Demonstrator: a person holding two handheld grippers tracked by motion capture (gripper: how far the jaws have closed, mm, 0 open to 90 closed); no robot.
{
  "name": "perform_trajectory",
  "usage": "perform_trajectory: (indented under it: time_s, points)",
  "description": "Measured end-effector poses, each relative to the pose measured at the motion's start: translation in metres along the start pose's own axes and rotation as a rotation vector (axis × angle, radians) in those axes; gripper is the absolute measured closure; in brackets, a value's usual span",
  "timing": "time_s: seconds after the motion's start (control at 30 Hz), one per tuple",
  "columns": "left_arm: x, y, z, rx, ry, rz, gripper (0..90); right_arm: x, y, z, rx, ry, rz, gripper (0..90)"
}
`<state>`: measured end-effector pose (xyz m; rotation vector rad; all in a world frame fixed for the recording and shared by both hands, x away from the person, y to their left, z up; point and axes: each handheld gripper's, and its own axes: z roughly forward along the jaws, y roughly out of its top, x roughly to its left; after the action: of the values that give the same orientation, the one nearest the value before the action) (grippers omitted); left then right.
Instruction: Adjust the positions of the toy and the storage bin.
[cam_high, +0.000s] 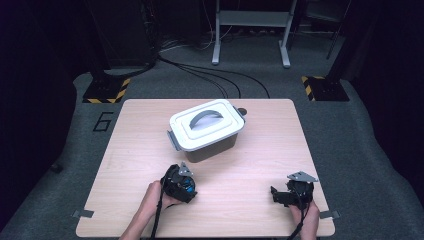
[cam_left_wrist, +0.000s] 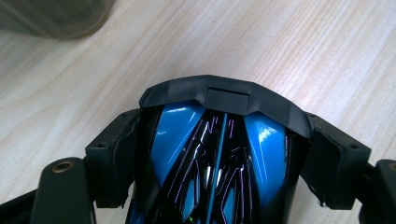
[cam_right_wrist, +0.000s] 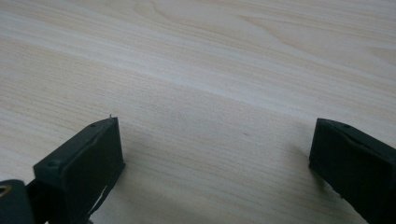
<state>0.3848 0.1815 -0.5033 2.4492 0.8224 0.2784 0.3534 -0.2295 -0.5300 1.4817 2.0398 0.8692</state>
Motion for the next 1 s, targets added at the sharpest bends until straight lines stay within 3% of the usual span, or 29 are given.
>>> perform_trajectory:
  time_s: [0.4, 0.67, 0.9, 1.0]
  points:
    - [0.005, -0.009, -0.019, -0.098, 0.010, -0.039, 23.2, 0.001, 0.000, 0.000, -0.003, 0.000, 0.006, 1.9]
    - [0.011, -0.015, -0.040, -0.167, 0.041, -0.077, 23.9, 0.001, 0.000, 0.000, -0.002, 0.000, 0.006, 1.9]
    - [0.022, -0.022, -0.052, -0.187, 0.105, -0.125, 24.2, 0.001, 0.000, 0.000, -0.002, 0.000, 0.007, 1.9]
    - [0.028, -0.026, -0.055, -0.207, 0.138, -0.168, 24.3, 0.001, 0.000, 0.000, -0.002, 0.000, 0.008, 1.9]
